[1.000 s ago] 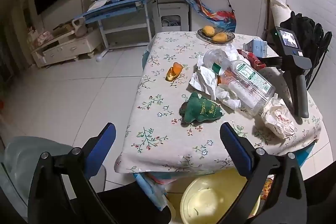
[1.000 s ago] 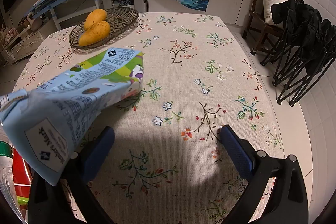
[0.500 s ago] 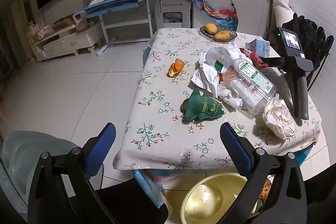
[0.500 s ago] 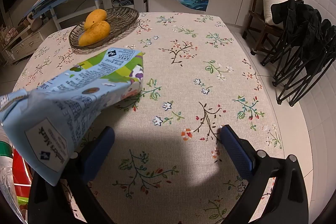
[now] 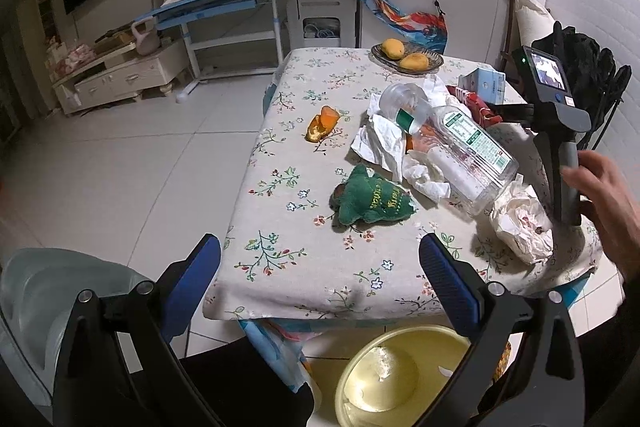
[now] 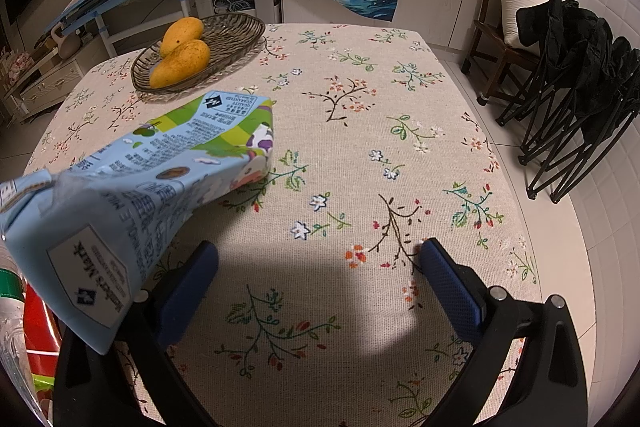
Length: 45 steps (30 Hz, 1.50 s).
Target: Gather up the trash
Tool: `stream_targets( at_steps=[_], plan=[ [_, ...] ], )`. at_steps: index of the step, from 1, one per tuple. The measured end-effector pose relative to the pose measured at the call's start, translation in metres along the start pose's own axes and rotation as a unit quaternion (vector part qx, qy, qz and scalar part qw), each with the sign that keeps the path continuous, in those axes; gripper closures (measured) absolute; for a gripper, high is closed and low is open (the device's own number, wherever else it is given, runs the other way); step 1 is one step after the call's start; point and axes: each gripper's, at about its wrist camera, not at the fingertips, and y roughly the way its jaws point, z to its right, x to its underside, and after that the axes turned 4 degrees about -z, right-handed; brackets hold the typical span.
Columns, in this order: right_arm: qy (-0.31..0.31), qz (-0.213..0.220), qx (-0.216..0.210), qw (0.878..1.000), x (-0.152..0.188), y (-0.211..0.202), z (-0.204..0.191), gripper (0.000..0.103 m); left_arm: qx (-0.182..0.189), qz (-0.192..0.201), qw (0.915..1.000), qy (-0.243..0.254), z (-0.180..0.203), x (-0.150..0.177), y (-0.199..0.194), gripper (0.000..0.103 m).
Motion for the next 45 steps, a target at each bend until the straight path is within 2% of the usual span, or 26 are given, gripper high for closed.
stream_targets(
  at_steps=[6, 9, 11, 16, 19, 21, 24, 28, 34, 40, 45],
  plan=[
    [0.014, -0.003, 0.007, 1.0, 0.001, 0.0, -0.001, 0.007, -0.001, -0.005, 1.0, 0.005, 0.004, -0.001, 0.003, 0.007],
    [-0.019, -0.034, -0.011, 0.999, 0.003, -0.009, -0.002, 0.007, -0.001, -0.002, 1.0, 0.002, 0.003, -0.001, 0.002, 0.007],
    [-0.01, -0.042, 0.009, 0.999, 0.017, -0.02, 0.012, 0.007, 0.0, 0.001, 1.0, -0.001, 0.002, -0.002, 0.001, 0.007],
    [-0.014, 0.013, 0.035, 0.999, 0.057, -0.084, 0.035, 0.007, 0.01, 0.017, 0.9998, -0.009, -0.001, -0.001, -0.011, 0.007],
    [0.014, 0.076, -0.013, 0.997, 0.091, -0.153, 0.039, 0.007, 0.011, 0.035, 0.9993, -0.007, -0.001, 0.002, -0.024, 0.007],
    [0.009, 0.122, -0.043, 0.992, 0.12, -0.19, 0.031, 0.007, 0.01, 0.048, 0.9988, -0.006, -0.001, 0.004, -0.035, 0.007],
    [-0.019, 0.173, -0.054, 0.983, 0.161, -0.225, 0.01, 0.007, 0.005, 0.063, 0.998, -0.002, 0.001, 0.013, -0.051, 0.007],
    [-0.02, 0.209, -0.068, 0.975, 0.198, -0.244, -0.004, 0.007, 0.007, 0.076, 0.9971, -0.001, 0.0, 0.031, -0.074, 0.007],
    [-0.04, 0.266, -0.049, 0.962, 0.23, -0.271, -0.02, 0.007, -0.002, 0.1, 0.995, 0.01, -0.004, 0.057, -0.106, 0.007],
    [-0.038, 0.271, -0.057, 0.96, 0.251, -0.271, -0.021, 0.007, -0.006, 0.12, 0.9928, 0.005, -0.014, 0.076, -0.125, 0.007],
    [-0.048, 0.273, -0.046, 0.96, 0.252, -0.263, -0.028, 0.007, -0.003, 0.134, 0.991, 0.009, -0.009, 0.077, -0.124, 0.007]
  ],
)
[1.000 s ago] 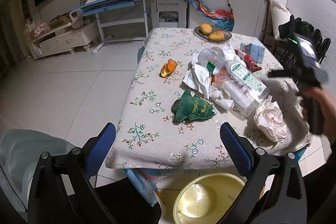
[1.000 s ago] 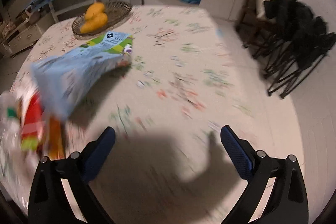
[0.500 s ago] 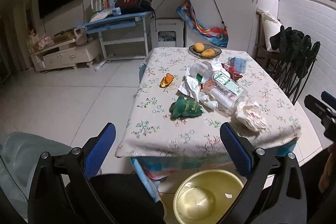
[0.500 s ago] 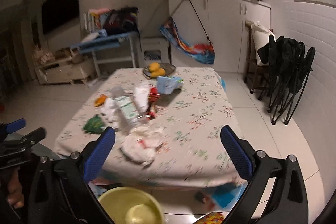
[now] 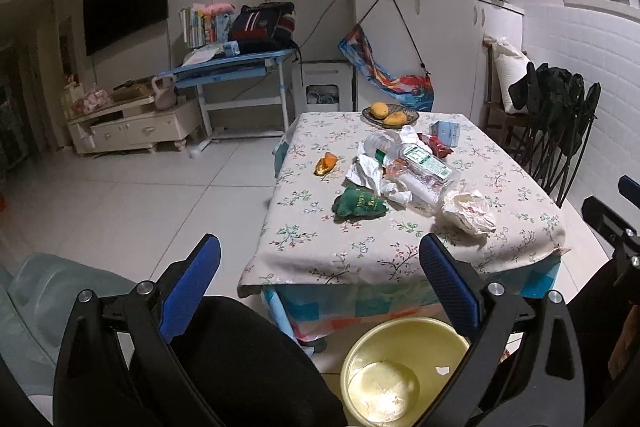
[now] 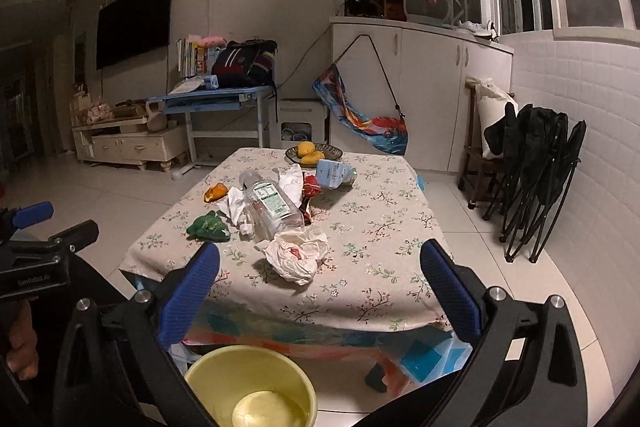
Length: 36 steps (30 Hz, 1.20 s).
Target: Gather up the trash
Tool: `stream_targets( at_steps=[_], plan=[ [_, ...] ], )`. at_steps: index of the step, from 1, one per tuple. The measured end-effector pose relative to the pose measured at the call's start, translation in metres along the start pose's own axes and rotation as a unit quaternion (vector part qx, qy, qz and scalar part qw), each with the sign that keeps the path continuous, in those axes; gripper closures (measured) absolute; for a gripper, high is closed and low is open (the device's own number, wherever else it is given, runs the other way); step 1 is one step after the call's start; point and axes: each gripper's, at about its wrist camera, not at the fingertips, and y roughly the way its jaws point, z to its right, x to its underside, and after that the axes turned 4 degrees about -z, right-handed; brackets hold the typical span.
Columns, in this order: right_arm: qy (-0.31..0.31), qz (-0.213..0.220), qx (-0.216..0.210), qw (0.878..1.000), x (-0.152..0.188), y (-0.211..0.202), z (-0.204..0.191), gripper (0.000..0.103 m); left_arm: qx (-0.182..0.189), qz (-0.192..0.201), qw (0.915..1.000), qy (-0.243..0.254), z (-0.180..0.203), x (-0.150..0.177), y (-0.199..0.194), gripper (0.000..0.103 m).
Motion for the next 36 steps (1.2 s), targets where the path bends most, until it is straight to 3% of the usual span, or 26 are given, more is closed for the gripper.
stream_targets(
  at_steps=[36],
  plan=[
    [-0.004, -0.021, -0.02, 1.0, 0.004, 0.005, -0.008, 0.007, 0.014, -0.013, 0.9998, 0.004, 0.008, -0.001, 0.013, 0.007]
  ],
)
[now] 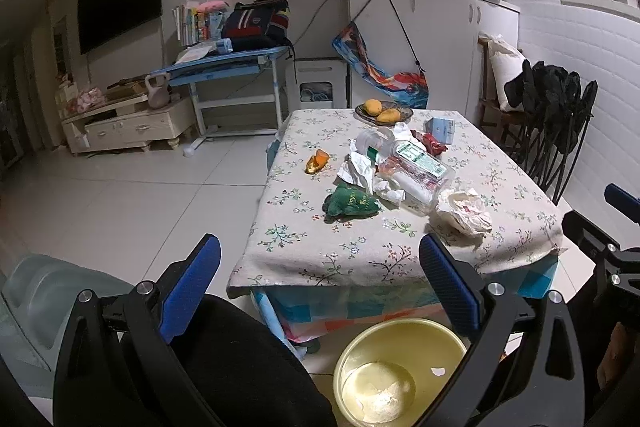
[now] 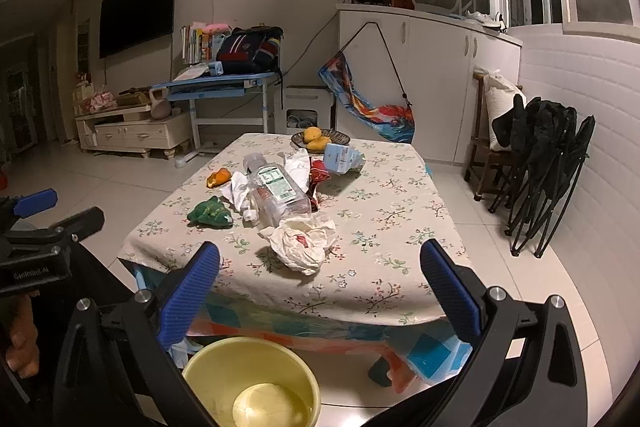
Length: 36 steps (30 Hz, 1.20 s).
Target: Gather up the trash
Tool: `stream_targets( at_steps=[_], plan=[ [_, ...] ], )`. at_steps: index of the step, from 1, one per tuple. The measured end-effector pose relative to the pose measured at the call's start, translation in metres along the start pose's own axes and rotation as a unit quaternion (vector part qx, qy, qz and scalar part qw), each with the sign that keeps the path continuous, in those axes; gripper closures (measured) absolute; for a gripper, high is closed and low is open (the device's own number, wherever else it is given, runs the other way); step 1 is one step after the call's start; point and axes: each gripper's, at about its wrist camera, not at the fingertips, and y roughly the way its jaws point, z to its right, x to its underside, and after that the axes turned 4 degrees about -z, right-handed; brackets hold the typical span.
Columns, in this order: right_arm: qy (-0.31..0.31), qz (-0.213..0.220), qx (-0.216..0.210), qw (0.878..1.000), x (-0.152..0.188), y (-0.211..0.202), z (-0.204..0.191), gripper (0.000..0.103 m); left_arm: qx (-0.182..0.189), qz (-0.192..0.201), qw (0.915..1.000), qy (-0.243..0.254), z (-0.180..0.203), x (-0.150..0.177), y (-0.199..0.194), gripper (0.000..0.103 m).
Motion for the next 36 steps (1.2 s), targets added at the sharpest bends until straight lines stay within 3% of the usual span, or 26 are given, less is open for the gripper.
stream_targets(
  at_steps=[5, 10, 21, 29, 36],
  plan=[
    [-0.013, -0.012, -0.025, 1.0, -0.013, 0.011, -0.005, 0.007, 0.015, -0.017, 0.9997, 0.002, 0.002, -0.009, 0.011, 0.007],
    [-0.014, -0.029, -0.035, 0.999, -0.017, 0.029, -0.003, 0.007, 0.006, -0.026, 0.9996, -0.001, -0.001, -0.017, 0.027, 0.007],
    [0.023, -0.09, -0.057, 0.994, -0.022, 0.067, 0.013, 0.007, 0.005, -0.054, 0.9985, -0.004, -0.007, -0.043, 0.077, 0.007],
    [0.015, -0.135, -0.069, 0.988, -0.022, 0.096, 0.008, 0.007, 0.015, -0.084, 0.9963, -0.007, 0.001, -0.057, 0.118, 0.007],
    [0.005, -0.174, -0.072, 0.982, -0.019, 0.124, 0.004, 0.019, 0.011, -0.13, 0.9915, -0.007, 0.013, -0.063, 0.169, 0.007]
  ],
)
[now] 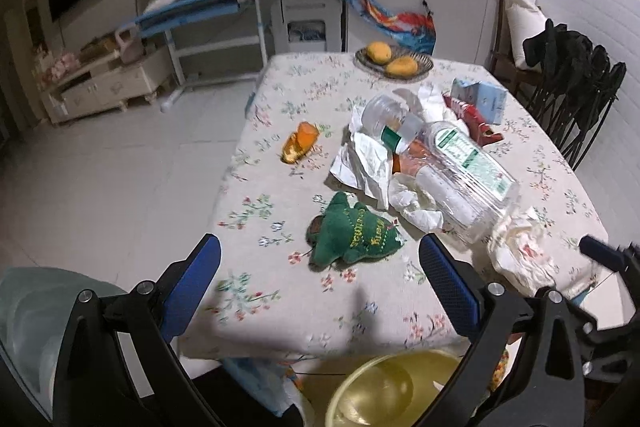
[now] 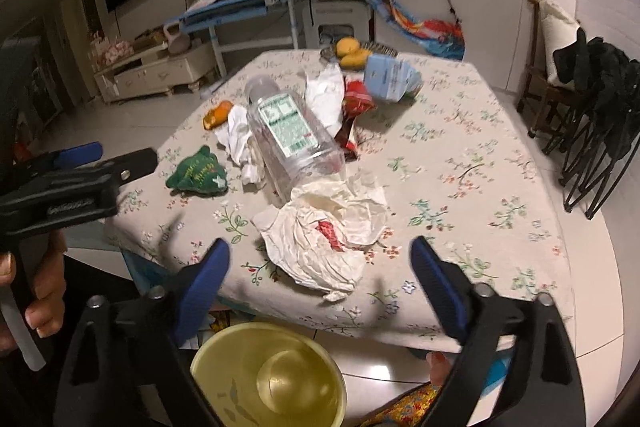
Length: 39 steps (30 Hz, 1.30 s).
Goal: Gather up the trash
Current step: 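Grasp the crumpled white tissue with the right tool while the left tool grasps the green plush cloth, then drop the tissue into the yellow bucket with the right tool while the left tool drops the green cloth there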
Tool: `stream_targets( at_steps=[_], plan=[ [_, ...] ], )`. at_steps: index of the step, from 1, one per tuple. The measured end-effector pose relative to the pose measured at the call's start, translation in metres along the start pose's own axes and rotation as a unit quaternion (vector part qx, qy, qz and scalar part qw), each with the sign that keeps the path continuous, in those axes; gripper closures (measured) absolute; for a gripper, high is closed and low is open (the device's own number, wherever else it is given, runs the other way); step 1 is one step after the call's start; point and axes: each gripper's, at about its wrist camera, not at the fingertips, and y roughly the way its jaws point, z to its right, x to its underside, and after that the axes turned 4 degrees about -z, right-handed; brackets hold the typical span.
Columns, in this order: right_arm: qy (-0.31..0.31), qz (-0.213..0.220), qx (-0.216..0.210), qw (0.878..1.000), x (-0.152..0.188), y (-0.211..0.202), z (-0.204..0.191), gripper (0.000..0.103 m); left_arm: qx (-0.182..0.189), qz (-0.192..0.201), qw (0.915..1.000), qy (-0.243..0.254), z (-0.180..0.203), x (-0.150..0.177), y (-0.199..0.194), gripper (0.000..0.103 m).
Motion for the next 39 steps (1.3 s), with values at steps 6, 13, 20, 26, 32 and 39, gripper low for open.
stream_targets(
  at_steps=[6, 13, 20, 26, 32, 39],
  plan=[
    [0.005, -0.017, 0.003, 1.0, -0.002, 0.015, 0.0, 0.022, -0.013, -0.025, 0.9996, -0.001, 0.006, -0.009, 0.036, 0.008],
    [0.017, -0.046, 0.004, 0.999, -0.001, 0.031, 0.006, 0.039, 0.005, -0.05, 0.9987, -0.008, 0.011, -0.013, 0.064, 0.025],
    [0.043, -0.041, -0.019, 0.998, -0.001, 0.027, 0.017, 0.063, 0.043, -0.044, 0.9981, -0.01, 0.014, -0.015, 0.067, 0.056],
    [0.069, -0.029, -0.028, 0.997, 0.002, 0.02, 0.026, 0.066, 0.081, -0.041, 0.9943, -0.055, -0.01, -0.014, 0.061, 0.081],
    [0.095, -0.021, -0.049, 0.994, 0.004, 0.015, 0.033, 0.066, 0.095, -0.041, 0.9924, -0.067, -0.02, -0.007, 0.056, 0.085],
    [0.115, -0.025, -0.064, 0.991, 0.005, 0.018, 0.038, 0.066, 0.086, -0.057, 0.9907, -0.088, -0.023, -0.002, 0.068, 0.042]
  ],
)
